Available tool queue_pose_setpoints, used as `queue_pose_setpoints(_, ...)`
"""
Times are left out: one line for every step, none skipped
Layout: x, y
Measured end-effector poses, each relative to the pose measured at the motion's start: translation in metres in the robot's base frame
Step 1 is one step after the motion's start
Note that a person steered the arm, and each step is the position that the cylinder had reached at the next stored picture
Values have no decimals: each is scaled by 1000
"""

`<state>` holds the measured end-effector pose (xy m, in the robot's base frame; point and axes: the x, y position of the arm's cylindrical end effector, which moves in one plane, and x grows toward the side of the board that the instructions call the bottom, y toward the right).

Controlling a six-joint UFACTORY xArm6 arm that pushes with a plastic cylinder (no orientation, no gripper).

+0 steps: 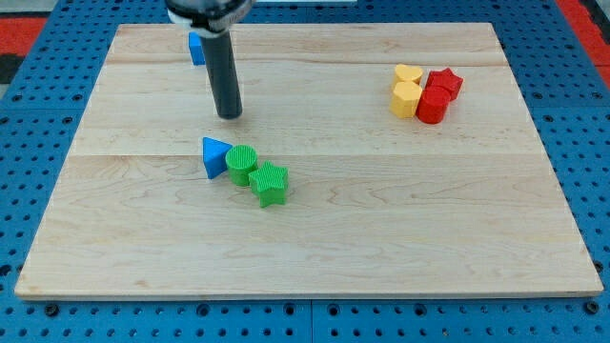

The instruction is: Slide the blue cube to the blue triangle

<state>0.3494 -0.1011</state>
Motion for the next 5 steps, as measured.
queue_pose_setpoints(-62,-9)
queue_pose_setpoints(-105,0)
queue_pose_setpoints(-127,-3)
queue_pose_setpoints(-132,-52)
queue_pose_setpoints(-102,-88)
